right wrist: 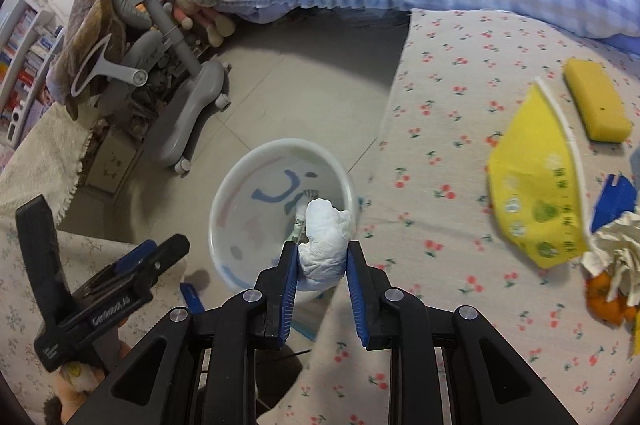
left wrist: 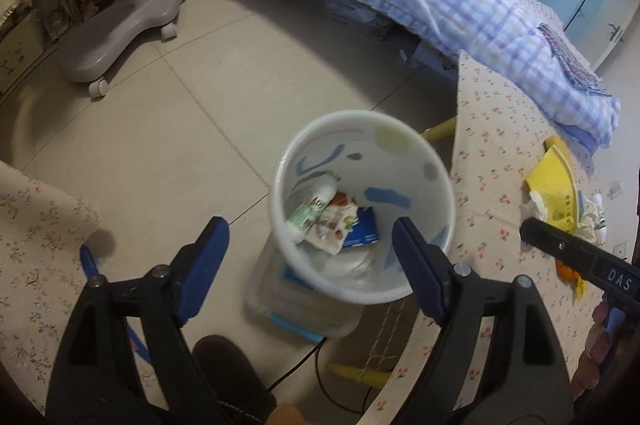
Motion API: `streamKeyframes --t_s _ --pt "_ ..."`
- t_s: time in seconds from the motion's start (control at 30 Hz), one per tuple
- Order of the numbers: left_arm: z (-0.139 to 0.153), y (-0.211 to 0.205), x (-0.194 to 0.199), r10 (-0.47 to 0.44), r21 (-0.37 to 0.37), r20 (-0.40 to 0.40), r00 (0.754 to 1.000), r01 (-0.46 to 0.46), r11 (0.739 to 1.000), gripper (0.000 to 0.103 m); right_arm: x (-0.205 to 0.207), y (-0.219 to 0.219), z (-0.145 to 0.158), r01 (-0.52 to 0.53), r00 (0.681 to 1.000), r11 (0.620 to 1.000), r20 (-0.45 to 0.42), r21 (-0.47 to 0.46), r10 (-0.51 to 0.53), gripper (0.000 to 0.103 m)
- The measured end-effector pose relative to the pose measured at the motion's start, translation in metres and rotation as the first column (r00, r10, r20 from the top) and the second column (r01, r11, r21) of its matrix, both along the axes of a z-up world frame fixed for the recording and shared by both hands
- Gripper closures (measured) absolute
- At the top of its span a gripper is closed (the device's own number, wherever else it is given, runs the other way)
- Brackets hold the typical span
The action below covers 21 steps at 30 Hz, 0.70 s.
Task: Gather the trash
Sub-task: 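Drop the white bottle and tissue into the wastebasket with both tools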
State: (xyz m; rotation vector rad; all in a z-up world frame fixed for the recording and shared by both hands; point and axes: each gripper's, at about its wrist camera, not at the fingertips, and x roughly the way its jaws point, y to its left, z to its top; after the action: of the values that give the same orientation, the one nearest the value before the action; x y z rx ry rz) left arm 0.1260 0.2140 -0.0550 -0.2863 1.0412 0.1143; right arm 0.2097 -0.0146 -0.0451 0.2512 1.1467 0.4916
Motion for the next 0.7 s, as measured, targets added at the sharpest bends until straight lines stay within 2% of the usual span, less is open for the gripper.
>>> streamKeyframes --t_s 0.23,0.27,0.33,0.37,0.4,0.63,0.7 --pt "-0.002 0.013 -0.015 -0.015 0.071 -0.021 1.0 0.017 0.997 0.014 0.008 0.026 -0.017 -0.027 0.999 0.999 -0.016 0.02 0.028 0.076" --pt "-0.003 0.014 -0.016 -0.019 0.079 -0.025 1.0 0.02 0.997 0.014 0.009 0.029 -0.018 -0.034 0.999 0.999 -0.01 0.033 0.035 0.073" --pt "-0.004 0.017 -0.019 -0.022 0.097 -0.03 0.999 0.024 0.995 0.013 0.011 0.033 -0.016 -0.046 0.999 0.997 0.011 0.057 0.045 0.051" --pt "-0.004 0.018 -0.02 -0.021 0.101 -0.032 0.999 0.024 0.995 0.013 0.011 0.034 -0.015 -0.037 0.999 0.998 0.022 0.054 0.036 0.036" --pt "-0.004 0.018 -0.02 -0.019 0.102 -0.032 0.999 0.023 0.994 0.012 0.009 0.033 -0.013 -0.028 0.999 0.998 0.038 0.049 0.026 0.034" --pt "0.0 0.015 -0.023 -0.023 0.083 -0.032 0.999 0.026 0.996 0.011 0.001 0.022 -0.008 -0.016 0.999 1.0 0.035 0.023 0.016 0.034" --pt "0.001 0.011 -0.022 -0.033 0.056 -0.036 0.999 0.035 0.998 0.011 -0.003 0.014 -0.004 -0.008 0.999 1.0 0.036 0.006 0.008 0.034"
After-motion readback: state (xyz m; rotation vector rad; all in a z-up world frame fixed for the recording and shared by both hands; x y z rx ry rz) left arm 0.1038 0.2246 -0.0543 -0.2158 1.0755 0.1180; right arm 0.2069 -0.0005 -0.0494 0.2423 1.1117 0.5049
